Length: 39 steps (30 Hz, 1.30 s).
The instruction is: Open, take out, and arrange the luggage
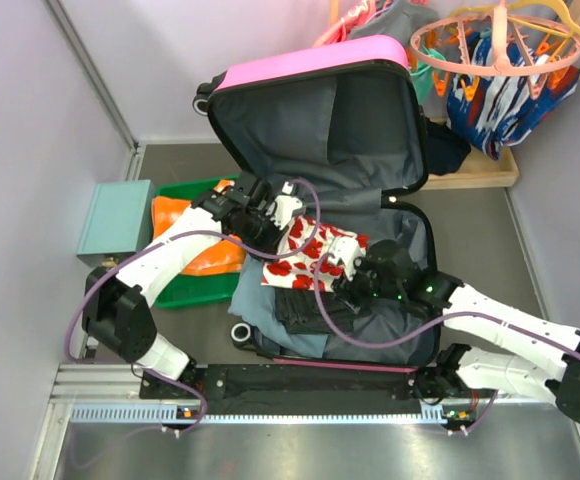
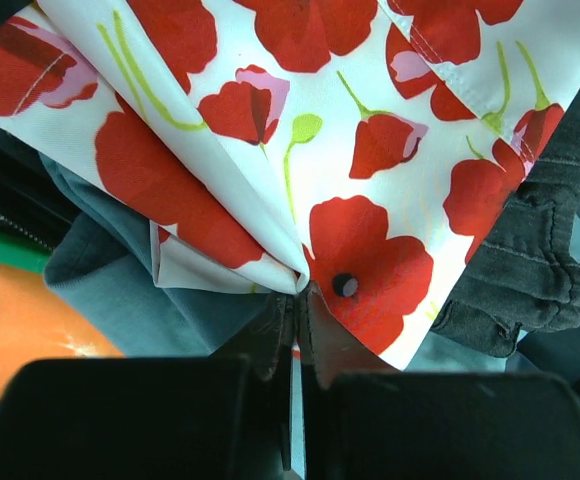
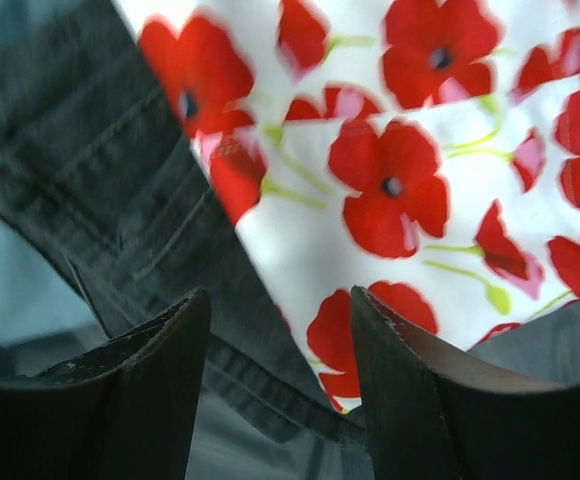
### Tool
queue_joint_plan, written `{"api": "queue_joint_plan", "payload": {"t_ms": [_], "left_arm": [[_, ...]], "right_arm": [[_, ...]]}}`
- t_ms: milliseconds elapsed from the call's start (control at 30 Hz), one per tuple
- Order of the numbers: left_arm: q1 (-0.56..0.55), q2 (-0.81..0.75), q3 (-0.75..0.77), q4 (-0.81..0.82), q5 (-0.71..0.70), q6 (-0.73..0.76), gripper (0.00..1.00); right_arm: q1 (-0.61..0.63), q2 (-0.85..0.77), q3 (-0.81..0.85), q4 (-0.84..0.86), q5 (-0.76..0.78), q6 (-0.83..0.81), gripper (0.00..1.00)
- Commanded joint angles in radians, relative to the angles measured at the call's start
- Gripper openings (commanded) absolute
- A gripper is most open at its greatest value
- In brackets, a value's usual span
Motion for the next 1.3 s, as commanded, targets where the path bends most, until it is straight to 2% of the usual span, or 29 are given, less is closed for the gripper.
{"api": "queue_joint_plan", "payload": {"t_ms": [0, 67, 200, 533, 600, 633, 700, 800, 933, 1067, 1267], "left_arm": [[0.014, -0.055, -0.025, -0.018, -0.007, 0.029, 0.00], [0.017, -0.049, -0.033, -0.018, -0.002, 0.029, 0.00], [0.020, -0.044, -0.035, -0.018, 0.009, 0.028, 0.00], [0.021, -0.045, -0.024, -0.015, 0.013, 0.028, 0.00], [0.021, -0.045, -0.022, -0.013, 0.013, 0.028, 0.00], [0.023, -0.044, -0.018, -0.015, 0.013, 0.028, 0.00], [0.021, -0.042, -0.012, -0.018, 0.016, 0.028, 0.00], [0.028, -0.047, 0.001, -0.030, 0.030, 0.029, 0.00], [0.058, -0.073, 0.047, -0.052, 0.002, 0.049, 0.00], [0.112, -0.101, 0.068, -0.067, -0.005, 0.077, 0.00], [0.216, -0.128, 0.096, -0.109, 0.009, 0.121, 0.00]], "right_arm": [[0.049, 0.016, -0.039, 0.062, -0.004, -0.204, 0.58], [0.061, 0.048, -0.041, 0.059, 0.039, -0.235, 0.58], [0.075, 0.135, 0.001, 0.019, 0.220, -0.226, 0.57], [0.076, 0.201, 0.057, 0.028, 0.366, -0.239, 0.49], [0.076, 0.234, 0.079, 0.031, 0.368, -0.239, 0.40], [0.076, 0.249, 0.090, 0.019, 0.372, -0.229, 0.27], [0.076, 0.290, 0.134, -0.036, 0.381, -0.216, 0.11], [0.076, 0.304, 0.177, -0.096, 0.386, -0.206, 0.00], [0.076, 0.274, 0.241, -0.162, 0.398, -0.152, 0.00], [0.078, 0.252, 0.333, -0.186, 0.339, -0.109, 0.00], [0.141, 0.324, 0.433, -0.176, 0.312, -0.091, 0.00]]}}
